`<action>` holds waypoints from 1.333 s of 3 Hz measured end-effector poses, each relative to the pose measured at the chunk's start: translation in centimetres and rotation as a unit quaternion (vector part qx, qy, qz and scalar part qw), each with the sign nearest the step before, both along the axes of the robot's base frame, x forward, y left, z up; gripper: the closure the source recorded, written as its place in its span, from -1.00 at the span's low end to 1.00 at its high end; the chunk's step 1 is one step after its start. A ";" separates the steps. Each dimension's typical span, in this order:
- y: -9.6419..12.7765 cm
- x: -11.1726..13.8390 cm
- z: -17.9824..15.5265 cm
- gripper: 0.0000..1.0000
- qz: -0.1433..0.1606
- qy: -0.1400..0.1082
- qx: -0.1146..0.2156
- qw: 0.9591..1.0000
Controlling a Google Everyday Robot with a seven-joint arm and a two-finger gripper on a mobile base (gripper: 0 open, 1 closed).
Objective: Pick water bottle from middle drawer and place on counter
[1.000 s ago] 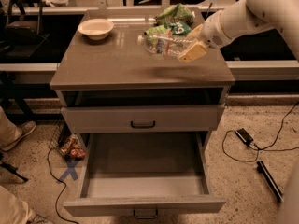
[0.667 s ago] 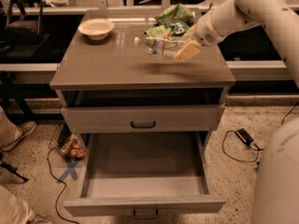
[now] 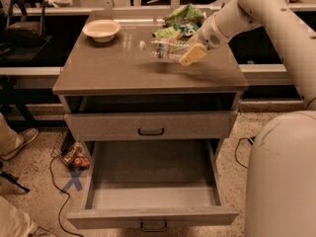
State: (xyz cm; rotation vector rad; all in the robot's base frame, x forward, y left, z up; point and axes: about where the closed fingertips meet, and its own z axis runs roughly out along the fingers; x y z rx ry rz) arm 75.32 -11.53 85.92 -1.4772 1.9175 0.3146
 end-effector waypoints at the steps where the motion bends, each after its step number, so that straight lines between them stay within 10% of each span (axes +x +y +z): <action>1: 0.1 0.3 -0.3 -0.76 0.001 0.006 0.001 1.000; 4: -0.6 0.5 0.1 -1.00 -0.011 -0.002 0.009 1.000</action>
Offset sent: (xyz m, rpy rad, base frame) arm 0.0071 -0.0039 0.0011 0.0150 0.0203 -0.0021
